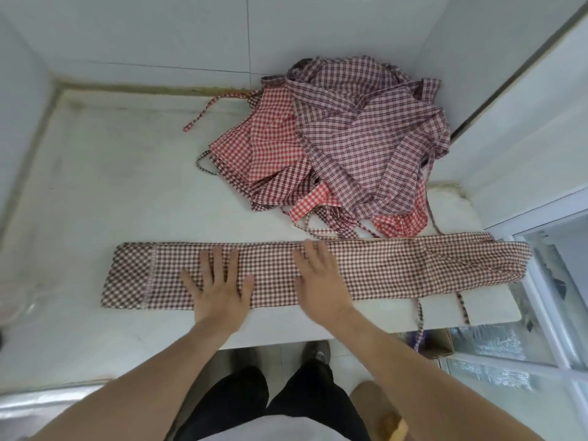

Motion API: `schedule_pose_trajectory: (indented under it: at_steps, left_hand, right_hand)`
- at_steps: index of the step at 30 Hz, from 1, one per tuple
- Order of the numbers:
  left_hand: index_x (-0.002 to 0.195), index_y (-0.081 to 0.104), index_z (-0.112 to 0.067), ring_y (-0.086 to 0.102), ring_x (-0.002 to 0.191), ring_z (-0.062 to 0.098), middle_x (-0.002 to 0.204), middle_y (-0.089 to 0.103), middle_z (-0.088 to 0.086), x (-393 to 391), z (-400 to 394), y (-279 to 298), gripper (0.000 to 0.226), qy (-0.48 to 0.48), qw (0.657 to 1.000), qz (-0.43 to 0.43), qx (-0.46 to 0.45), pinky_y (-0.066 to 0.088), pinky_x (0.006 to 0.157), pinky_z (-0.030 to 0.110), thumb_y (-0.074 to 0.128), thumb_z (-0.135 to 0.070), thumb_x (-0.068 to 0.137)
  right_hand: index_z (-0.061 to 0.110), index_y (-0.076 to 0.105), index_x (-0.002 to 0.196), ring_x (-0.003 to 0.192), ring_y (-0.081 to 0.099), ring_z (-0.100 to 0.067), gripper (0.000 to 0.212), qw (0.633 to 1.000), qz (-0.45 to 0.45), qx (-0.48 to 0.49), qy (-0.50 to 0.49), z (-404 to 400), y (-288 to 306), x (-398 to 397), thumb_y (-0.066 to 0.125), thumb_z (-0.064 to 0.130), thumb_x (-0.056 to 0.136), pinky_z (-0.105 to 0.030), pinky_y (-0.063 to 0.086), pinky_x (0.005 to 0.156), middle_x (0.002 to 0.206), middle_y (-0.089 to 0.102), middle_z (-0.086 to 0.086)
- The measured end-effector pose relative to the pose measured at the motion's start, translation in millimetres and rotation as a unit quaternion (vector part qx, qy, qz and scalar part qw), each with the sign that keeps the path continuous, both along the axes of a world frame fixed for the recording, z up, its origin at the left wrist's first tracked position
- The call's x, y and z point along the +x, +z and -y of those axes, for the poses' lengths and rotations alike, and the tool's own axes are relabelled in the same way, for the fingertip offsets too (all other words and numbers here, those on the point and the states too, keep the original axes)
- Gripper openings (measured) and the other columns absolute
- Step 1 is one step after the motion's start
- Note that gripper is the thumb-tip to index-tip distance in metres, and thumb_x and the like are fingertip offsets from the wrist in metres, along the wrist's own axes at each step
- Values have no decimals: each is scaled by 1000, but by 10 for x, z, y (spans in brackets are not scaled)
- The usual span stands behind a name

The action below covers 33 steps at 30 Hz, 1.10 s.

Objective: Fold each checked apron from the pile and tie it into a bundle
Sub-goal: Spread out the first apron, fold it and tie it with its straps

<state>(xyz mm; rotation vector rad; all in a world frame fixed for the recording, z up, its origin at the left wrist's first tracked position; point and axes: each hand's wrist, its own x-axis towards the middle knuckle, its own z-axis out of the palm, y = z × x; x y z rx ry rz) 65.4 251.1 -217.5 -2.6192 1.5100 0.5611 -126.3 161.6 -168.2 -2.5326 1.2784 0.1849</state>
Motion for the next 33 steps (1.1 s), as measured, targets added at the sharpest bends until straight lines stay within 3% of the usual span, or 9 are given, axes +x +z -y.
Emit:
schedule_pose_trajectory:
  at_steps: [4, 7, 9, 11, 17, 22, 25, 31, 33]
  left_hand:
    - [147, -37, -20, -33, 145, 36, 156, -39, 11, -25, 15, -11, 74, -30, 999, 4, 24, -15, 111, 71, 2, -57, 95]
    - [159, -3, -25, -2, 152, 25, 167, -4, 3, 202, -51, -47, 63, -50, 998, -17, -41, 2, 116, 63, 15, -45, 103]
    - [154, 28, -27, 22, 145, 19, 159, 29, -2, 422, -133, -43, 54, -66, 995, -29, -72, 22, 112, 56, 18, -39, 102]
    - [150, 36, -28, 27, 143, 19, 155, 36, -1, 645, -228, -62, 53, -63, 995, -24, -76, 26, 110, 56, 20, -38, 100]
    - [155, 27, -21, 9, 151, 28, 162, 21, 8, 1095, -404, -70, 51, 132, 983, -15, -128, -5, 121, 51, 24, -27, 104]
    - [144, 30, -1, 34, 130, 44, 142, 37, 27, 1098, -299, 200, 55, 292, 953, -15, -80, 27, 107, 56, 50, -27, 100]
    - [140, 29, 2, 41, 130, 41, 141, 43, 26, 1258, -129, 382, 75, 374, 926, -44, 5, 29, 107, 49, 67, -39, 90]
    - [118, 63, 0, 62, 107, 39, 116, 66, 20, 1589, -199, 393, 81, 328, 940, -81, 38, 54, 91, 46, 76, -65, 71]
    - [118, 64, 3, 63, 105, 40, 115, 67, 22, 1604, -232, 499, 70, 315, 940, -127, 19, 54, 88, 41, 77, -53, 78]
  right_hand:
    - [23, 17, 158, 154, -6, -22, 65, 993, 27, 77, 80, -239, -226, 691, 2, 47, 100, -51, -2, 123, 167, 4, -1]
    - [30, -1, 158, 150, -20, -10, 72, 994, 37, 94, 32, -211, -322, 752, -14, 57, 92, -45, -12, 123, 166, -11, 7]
    - [29, -3, 158, 150, -21, -10, 71, 996, 33, 81, 29, -217, -351, 726, -11, 55, 92, -42, -13, 122, 165, -13, 8]
    - [31, -6, 157, 149, -22, -10, 69, 996, 27, 83, 31, -227, -342, 724, -10, 56, 93, -39, -17, 121, 165, -15, 9]
    - [33, -10, 156, 147, -27, -8, 63, 996, 4, 90, 25, -216, -328, 702, -3, 56, 98, -40, -14, 122, 164, -19, 11]
    - [33, -13, 156, 146, -29, -8, 60, 993, -17, 114, 29, -164, -323, 711, 7, 53, 103, -39, -17, 121, 162, -24, 11]
    - [35, -9, 157, 147, -27, -7, 61, 991, -9, 135, 19, -129, -299, 722, 13, 55, 104, -40, -15, 122, 163, -21, 12]
    - [36, -2, 158, 149, -22, -7, 83, 983, 14, 182, 12, -63, -214, 726, 43, 64, 94, -40, -15, 121, 164, -17, 14]
    - [35, 0, 158, 150, -21, -9, 84, 983, 15, 183, 6, -62, -187, 757, 47, 62, 94, -41, -13, 122, 165, -16, 12]
